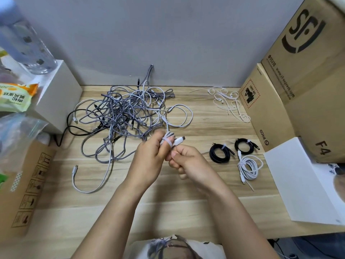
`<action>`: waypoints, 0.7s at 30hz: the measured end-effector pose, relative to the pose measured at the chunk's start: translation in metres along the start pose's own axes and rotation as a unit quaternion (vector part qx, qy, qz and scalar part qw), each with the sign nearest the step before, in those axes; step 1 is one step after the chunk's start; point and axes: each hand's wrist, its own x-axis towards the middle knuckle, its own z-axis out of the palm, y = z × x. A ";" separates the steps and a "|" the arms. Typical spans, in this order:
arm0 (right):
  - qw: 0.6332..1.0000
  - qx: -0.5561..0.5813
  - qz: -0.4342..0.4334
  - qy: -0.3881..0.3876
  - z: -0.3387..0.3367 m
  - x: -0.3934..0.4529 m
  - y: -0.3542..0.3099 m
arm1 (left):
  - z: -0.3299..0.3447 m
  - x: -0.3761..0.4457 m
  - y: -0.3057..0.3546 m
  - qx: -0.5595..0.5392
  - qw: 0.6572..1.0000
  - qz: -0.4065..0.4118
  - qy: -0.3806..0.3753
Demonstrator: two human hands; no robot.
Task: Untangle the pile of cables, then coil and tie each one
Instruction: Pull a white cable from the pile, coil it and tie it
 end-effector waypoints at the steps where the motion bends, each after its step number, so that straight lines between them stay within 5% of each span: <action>1: 1.000 0.011 0.015 0.011 0.002 0.000 0.000 | 0.000 0.001 0.000 -0.010 1.000 -0.011 -0.004; 6: 0.996 0.069 0.021 0.048 0.005 -0.001 -0.002 | 0.002 0.001 0.007 -0.151 0.985 -0.072 -0.044; 21: 0.988 0.131 -0.002 0.082 0.012 -0.004 -0.002 | -0.010 -0.003 0.025 -0.260 0.955 -0.114 -0.087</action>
